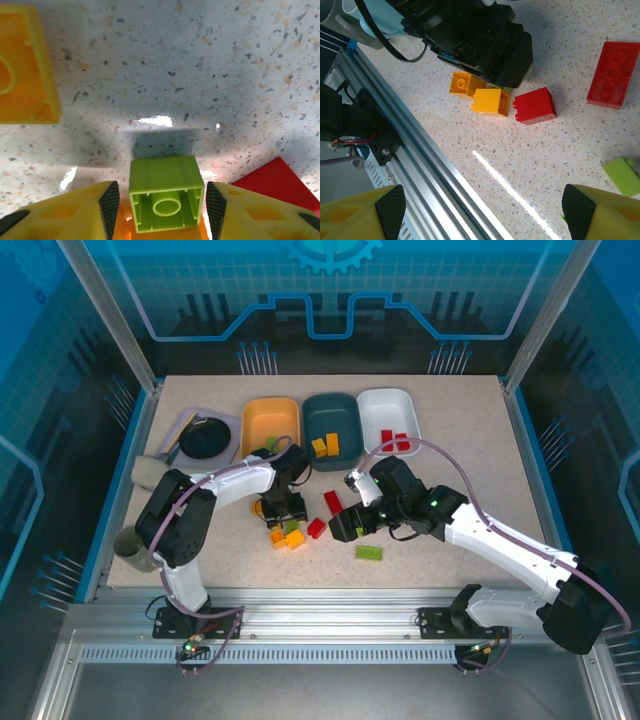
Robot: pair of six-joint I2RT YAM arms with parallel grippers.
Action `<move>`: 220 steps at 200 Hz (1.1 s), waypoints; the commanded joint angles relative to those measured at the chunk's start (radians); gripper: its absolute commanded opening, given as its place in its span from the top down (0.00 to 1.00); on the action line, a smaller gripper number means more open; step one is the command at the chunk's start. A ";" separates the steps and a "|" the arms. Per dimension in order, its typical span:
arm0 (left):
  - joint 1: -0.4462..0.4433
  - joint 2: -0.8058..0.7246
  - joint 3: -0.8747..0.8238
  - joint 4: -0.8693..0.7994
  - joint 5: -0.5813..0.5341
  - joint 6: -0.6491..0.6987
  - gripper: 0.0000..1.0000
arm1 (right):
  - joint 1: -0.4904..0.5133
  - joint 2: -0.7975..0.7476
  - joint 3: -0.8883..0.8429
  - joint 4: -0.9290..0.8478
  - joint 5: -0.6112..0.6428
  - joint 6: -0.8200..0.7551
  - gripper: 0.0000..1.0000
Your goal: Sort the legos into containers by color
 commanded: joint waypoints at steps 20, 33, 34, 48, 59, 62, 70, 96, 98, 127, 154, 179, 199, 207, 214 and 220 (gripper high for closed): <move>-0.023 0.051 0.021 0.009 -0.006 -0.016 0.62 | 0.012 0.008 0.004 0.005 0.006 0.001 0.16; -0.023 0.041 0.023 0.008 -0.021 -0.016 0.65 | 0.011 0.005 0.008 0.004 0.005 0.002 0.17; -0.024 0.040 0.023 0.007 -0.023 -0.016 0.65 | 0.012 0.005 0.008 0.005 0.005 0.001 0.17; -0.023 0.024 0.033 -0.004 -0.042 -0.010 0.67 | 0.009 -0.004 0.009 0.014 -0.002 0.009 0.17; -0.024 0.008 0.052 -0.019 -0.059 -0.004 0.69 | 0.004 -0.020 0.008 0.039 -0.019 0.023 0.17; -0.024 0.005 0.057 -0.024 -0.064 -0.002 0.69 | 0.001 -0.025 0.008 0.045 -0.022 0.027 0.17; -0.022 -0.006 0.079 -0.042 -0.075 0.004 0.69 | -0.007 -0.037 0.007 0.075 -0.035 0.041 0.17; 0.017 -0.044 0.170 -0.101 -0.096 0.021 0.69 | -0.047 -0.066 0.015 0.179 -0.038 0.104 0.16; 0.021 -0.048 0.179 -0.104 -0.096 0.021 0.69 | -0.049 -0.068 0.016 0.188 -0.036 0.110 0.16; 0.125 -0.053 0.306 -0.142 -0.083 0.058 0.69 | -0.061 -0.081 0.002 0.361 0.077 0.147 0.10; 0.230 0.011 0.432 -0.151 -0.062 0.094 0.69 | -0.089 -0.011 0.047 0.431 0.129 0.180 0.04; 0.295 0.103 0.559 -0.134 -0.055 0.117 0.68 | -0.115 0.086 0.115 0.469 0.118 0.240 0.00; 0.331 0.201 0.677 -0.132 -0.055 0.124 0.68 | -0.126 0.166 0.187 0.467 0.109 0.274 0.00; 0.341 0.242 0.721 -0.128 -0.052 0.124 0.68 | -0.132 0.201 0.219 0.447 0.108 0.278 0.00; 0.348 0.278 0.763 -0.127 -0.046 0.126 0.67 | -0.136 0.221 0.244 0.434 0.108 0.283 0.00; 0.352 0.311 0.799 -0.126 -0.038 0.127 0.67 | -0.142 0.238 0.260 0.429 0.108 0.290 0.00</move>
